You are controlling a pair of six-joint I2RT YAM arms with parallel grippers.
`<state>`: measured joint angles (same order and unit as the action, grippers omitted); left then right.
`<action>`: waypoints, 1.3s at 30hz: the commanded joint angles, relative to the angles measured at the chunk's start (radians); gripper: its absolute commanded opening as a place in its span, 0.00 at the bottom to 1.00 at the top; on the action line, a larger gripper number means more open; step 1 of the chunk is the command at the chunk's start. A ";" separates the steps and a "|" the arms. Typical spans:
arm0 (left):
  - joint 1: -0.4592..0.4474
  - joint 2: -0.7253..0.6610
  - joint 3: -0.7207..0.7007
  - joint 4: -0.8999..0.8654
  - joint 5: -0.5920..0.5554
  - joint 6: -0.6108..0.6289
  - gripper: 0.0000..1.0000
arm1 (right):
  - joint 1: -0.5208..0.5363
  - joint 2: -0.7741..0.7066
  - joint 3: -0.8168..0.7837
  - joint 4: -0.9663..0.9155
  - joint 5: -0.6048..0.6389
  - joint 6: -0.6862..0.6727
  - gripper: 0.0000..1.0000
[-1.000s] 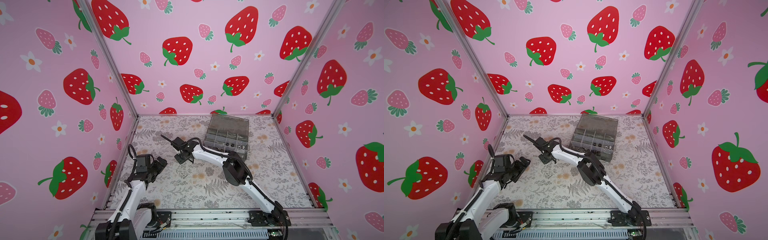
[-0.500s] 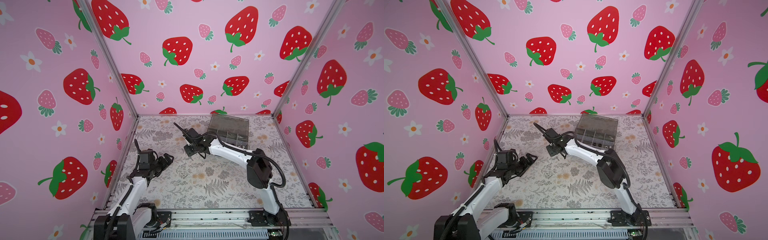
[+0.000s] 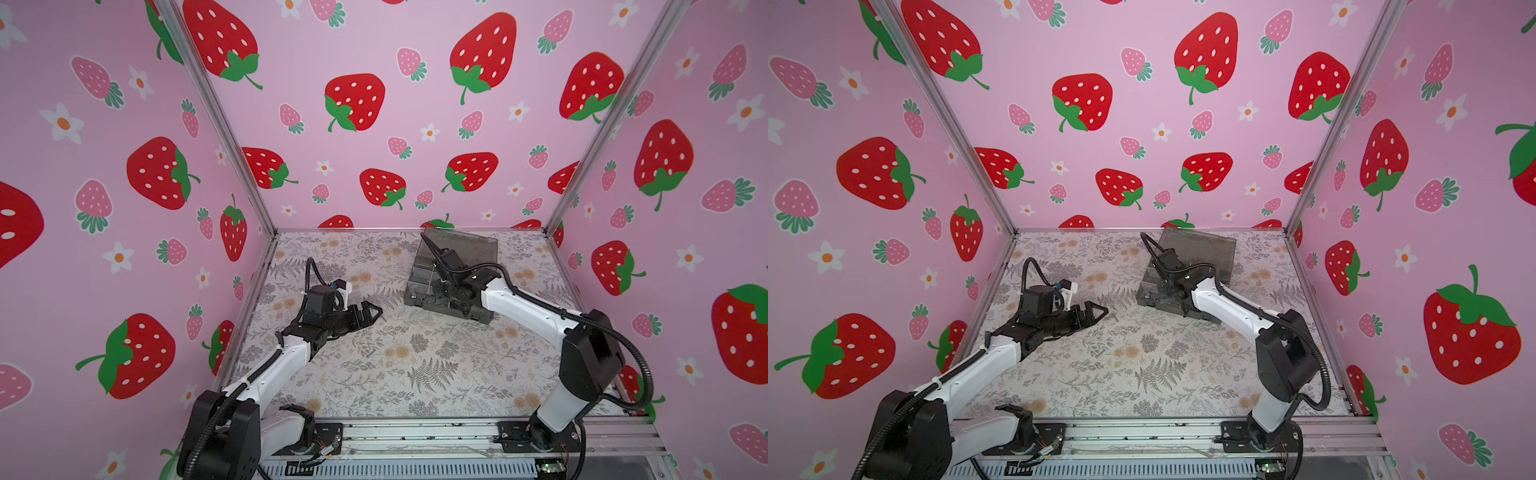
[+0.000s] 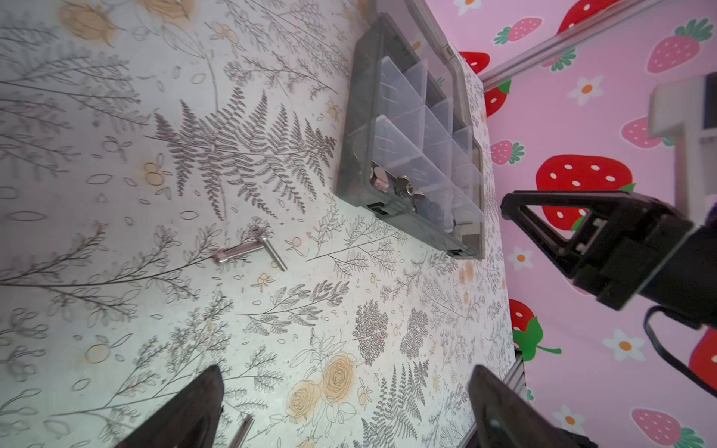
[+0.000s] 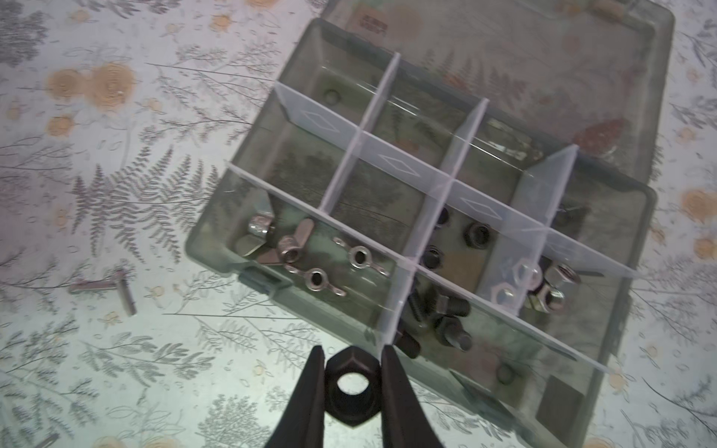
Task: Sort the screws and nuts into containers
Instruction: Place the nut into the container.
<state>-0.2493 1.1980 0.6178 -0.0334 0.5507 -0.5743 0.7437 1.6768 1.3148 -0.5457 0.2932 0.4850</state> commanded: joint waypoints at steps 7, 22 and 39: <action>-0.063 0.050 0.101 -0.017 0.014 0.065 1.00 | -0.124 0.019 -0.052 0.011 0.007 -0.002 0.00; -0.064 0.060 0.130 -0.110 -0.096 0.086 1.00 | -0.193 0.190 0.073 0.025 0.002 -0.072 0.00; -0.064 0.093 0.172 -0.151 -0.158 0.077 1.00 | -0.234 0.288 0.146 0.032 -0.043 -0.114 0.08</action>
<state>-0.3119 1.2911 0.7452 -0.1459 0.4255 -0.4999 0.5159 1.9423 1.4391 -0.5087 0.2680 0.3904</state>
